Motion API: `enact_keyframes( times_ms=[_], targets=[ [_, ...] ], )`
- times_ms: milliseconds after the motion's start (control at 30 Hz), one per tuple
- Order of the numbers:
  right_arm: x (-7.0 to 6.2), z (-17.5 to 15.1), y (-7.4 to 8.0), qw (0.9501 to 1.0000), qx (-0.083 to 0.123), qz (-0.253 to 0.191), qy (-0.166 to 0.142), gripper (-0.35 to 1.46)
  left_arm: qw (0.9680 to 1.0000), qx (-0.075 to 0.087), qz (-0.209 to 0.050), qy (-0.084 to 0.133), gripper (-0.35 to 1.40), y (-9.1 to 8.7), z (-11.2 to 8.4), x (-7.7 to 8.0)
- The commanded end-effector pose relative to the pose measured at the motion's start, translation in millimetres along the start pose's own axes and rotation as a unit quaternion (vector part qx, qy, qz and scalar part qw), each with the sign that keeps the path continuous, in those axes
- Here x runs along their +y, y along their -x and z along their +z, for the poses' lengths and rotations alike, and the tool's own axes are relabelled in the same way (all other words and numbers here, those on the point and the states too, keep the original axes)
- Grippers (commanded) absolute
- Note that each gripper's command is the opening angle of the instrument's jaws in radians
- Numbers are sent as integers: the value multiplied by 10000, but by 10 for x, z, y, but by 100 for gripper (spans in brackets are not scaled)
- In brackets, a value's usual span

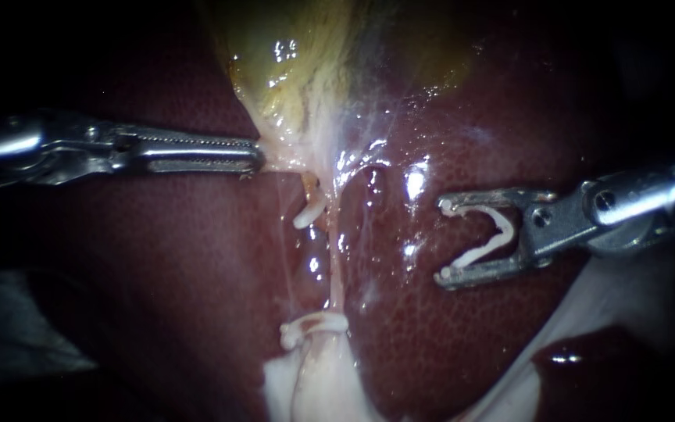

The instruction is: Clipping first clip right tube

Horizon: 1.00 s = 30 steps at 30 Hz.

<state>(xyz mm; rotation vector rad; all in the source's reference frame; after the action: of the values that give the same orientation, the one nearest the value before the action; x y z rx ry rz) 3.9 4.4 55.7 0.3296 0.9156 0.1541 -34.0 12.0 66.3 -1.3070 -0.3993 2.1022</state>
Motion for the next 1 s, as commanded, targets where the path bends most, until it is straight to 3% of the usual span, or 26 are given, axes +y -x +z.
enact_keyframes(
  times_ms=[33, 200, 433, 633, 1000],
  targets=[
    [0, 0, 0, 10000, -8, 25, 20, 50, 10000, -2, -8, 8, -35, -3, -4, 1],
    [0, -1, 1, 9998, 44, 95, -196, 50, 9999, -13, -65, 84, -35, -24, -28, 5],
    [0, 1, 0, 9995, 75, 95, -308, 50, 9997, 201, -107, 36, -35, -53, -68, 8],
    [0, 14, -5, 9987, 126, 65, -490, 50, 9997, 202, -108, 26, -35, -53, -67, 10],
    [-4, 81, -2, 9952, 237, 728, -616, 49, 9997, 202, -109, 23, -35, -53, -66, 10]
  ],
)
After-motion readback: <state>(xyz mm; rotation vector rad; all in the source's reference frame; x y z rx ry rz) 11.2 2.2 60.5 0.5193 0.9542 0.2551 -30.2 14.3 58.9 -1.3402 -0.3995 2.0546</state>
